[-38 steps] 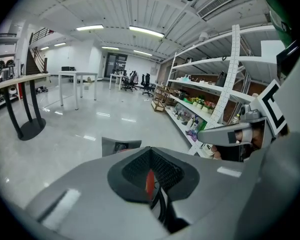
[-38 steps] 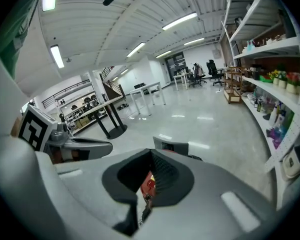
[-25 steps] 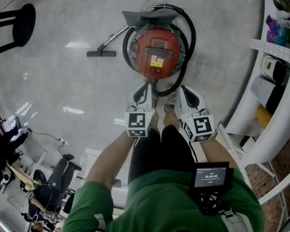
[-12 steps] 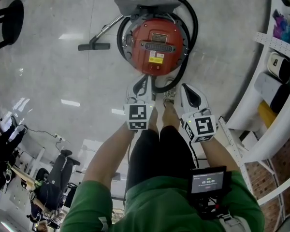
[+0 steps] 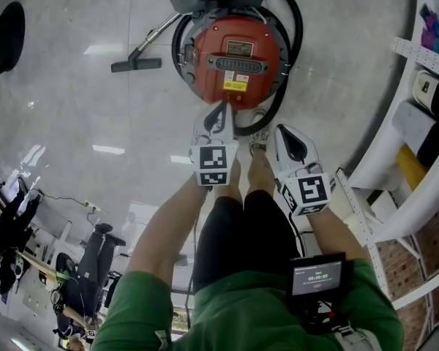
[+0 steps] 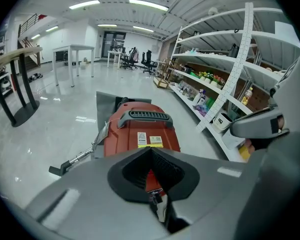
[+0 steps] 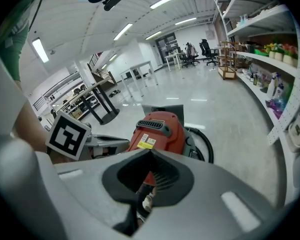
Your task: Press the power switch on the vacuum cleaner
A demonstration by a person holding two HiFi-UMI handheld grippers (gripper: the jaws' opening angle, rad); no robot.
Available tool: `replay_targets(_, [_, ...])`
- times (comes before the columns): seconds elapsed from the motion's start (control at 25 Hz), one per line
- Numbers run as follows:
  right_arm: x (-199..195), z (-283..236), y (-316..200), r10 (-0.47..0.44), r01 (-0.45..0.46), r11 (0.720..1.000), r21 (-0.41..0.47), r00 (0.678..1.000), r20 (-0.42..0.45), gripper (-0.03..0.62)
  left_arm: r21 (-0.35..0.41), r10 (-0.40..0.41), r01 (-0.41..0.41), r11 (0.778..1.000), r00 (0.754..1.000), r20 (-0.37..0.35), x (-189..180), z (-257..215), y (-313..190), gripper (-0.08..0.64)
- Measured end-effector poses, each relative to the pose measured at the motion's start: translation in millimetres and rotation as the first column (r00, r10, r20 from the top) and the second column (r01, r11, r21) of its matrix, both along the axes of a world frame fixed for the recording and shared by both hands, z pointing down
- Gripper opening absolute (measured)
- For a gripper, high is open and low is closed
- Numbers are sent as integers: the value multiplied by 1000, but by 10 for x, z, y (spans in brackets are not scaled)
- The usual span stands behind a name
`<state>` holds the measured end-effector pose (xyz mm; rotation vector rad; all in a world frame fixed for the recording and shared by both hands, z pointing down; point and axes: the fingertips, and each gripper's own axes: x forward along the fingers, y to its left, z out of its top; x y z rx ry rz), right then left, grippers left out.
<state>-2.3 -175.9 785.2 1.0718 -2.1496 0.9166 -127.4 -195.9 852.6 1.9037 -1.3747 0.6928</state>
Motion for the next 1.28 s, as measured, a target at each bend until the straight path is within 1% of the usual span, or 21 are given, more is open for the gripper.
replay_targets(0.28, [120, 97, 47, 12, -12, 1000, -19, 1000, -10, 2, -31, 7, -6, 1000, 1000, 28, -30, 196, -20, 8])
replay_targets(0.52, [135, 142, -1, 17, -18, 999, -27, 1000, -5, 2, -70, 12, -9, 998, 999, 48, -18, 325, -45, 8])
replay_targets(1.28, [249, 181, -41, 38, -38, 999, -37, 999, -8, 2, -53, 41, -38, 998, 997, 66, -30, 368, -39, 8])
